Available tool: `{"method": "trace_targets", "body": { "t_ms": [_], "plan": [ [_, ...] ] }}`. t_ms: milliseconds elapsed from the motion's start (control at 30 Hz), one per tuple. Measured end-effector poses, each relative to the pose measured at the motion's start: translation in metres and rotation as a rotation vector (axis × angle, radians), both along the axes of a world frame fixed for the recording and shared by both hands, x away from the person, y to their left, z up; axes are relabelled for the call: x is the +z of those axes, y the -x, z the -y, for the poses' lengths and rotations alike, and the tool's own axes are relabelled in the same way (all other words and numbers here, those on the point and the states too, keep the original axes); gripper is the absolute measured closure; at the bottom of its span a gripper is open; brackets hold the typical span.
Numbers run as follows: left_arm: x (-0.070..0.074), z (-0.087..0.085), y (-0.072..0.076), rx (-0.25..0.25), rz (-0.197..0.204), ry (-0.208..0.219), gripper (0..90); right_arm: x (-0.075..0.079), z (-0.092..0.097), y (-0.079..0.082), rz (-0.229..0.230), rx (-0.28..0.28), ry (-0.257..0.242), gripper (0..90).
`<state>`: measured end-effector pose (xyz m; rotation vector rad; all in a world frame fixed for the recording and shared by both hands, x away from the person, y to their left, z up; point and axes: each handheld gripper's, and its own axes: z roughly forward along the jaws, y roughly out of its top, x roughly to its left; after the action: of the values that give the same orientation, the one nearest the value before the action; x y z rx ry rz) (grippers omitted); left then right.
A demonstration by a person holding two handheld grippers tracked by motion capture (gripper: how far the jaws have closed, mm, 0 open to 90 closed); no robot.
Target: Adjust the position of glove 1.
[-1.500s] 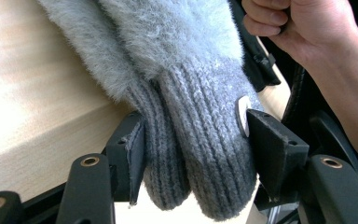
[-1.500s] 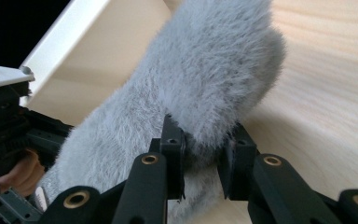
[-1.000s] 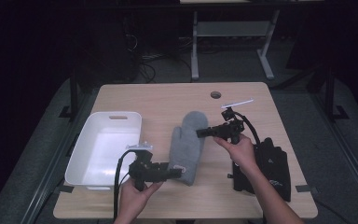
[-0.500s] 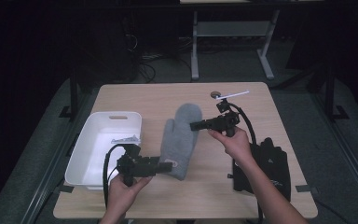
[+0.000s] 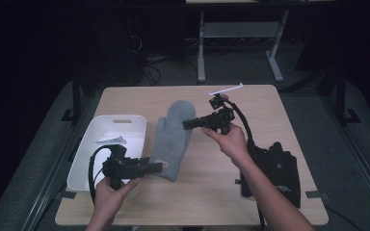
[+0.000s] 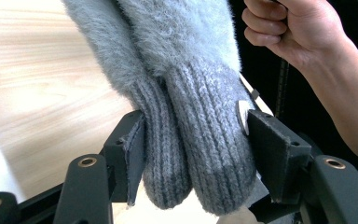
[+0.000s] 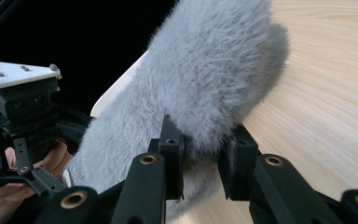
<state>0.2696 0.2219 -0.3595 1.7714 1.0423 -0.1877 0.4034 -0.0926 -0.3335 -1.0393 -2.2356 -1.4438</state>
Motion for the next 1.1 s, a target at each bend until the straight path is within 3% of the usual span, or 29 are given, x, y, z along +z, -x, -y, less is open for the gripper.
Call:
{"method": "trace_targets", "body": {
  "t_ms": [300, 1100],
  "plan": [
    [0.006, -0.016, 0.000, 0.039, 0.008, 0.008, 39.6, 0.013, -0.021, -0.006, 0.028, 0.028, 0.013, 72.1],
    [0.011, -0.046, 0.002, 0.086, 0.009, 0.011, 40.0, 0.018, -0.054, -0.015, 0.023, 0.052, 0.036, 72.4]
  ]
}}
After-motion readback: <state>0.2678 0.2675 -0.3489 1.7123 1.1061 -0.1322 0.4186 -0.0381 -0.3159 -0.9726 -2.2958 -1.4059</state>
